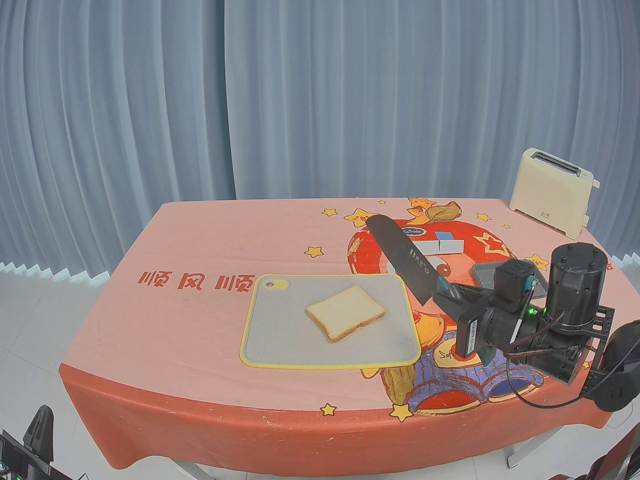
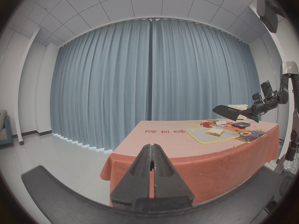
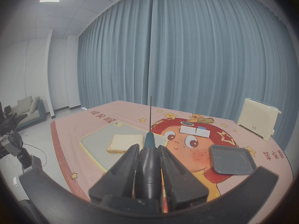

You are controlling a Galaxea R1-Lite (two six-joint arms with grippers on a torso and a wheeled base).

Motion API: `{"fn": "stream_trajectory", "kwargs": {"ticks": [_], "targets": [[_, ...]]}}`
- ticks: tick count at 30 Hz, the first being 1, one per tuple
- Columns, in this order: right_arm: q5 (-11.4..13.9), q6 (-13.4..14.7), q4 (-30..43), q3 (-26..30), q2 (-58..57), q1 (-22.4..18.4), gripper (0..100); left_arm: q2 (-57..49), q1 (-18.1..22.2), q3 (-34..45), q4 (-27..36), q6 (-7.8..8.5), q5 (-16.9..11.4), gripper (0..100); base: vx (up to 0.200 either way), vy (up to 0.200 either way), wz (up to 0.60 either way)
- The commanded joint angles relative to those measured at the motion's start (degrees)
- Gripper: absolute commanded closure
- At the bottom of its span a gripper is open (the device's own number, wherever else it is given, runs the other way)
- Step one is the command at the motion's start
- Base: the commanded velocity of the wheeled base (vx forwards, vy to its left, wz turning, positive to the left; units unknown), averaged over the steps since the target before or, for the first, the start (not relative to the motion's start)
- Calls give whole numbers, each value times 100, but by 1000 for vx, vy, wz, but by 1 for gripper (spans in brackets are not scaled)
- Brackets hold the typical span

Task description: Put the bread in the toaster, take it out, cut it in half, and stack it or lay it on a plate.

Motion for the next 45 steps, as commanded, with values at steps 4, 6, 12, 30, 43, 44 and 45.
{"fn": "stream_trajectory", "kwargs": {"ticks": [4,6,12,30,43,44,45], "targets": [[0,-25,-226,119,14,34,100,-22,2,101,-2,16,-1,100,0,0,0],[0,-25,-226,111,14,34,100,-22,2,101,7,-10,-1,100,0,0,0],[0,-25,-235,119,32,77,100,-22,2,101,16,-10,-10,100,0,0,0],[0,-25,-235,269,287,315,100,-31,-7,101,16,-2,-10,100,0,0,0],[9,-166,-226,216,322,367,100,-31,-7,101,16,-2,-10,100,0,0,0],[9,-166,-235,216,331,367,100,-31,-7,101,16,-2,-10,100,0,0,0],[9,-166,-226,216,339,376,100,-31,-7,101,16,-10,-10,100,0,0,0]]}}
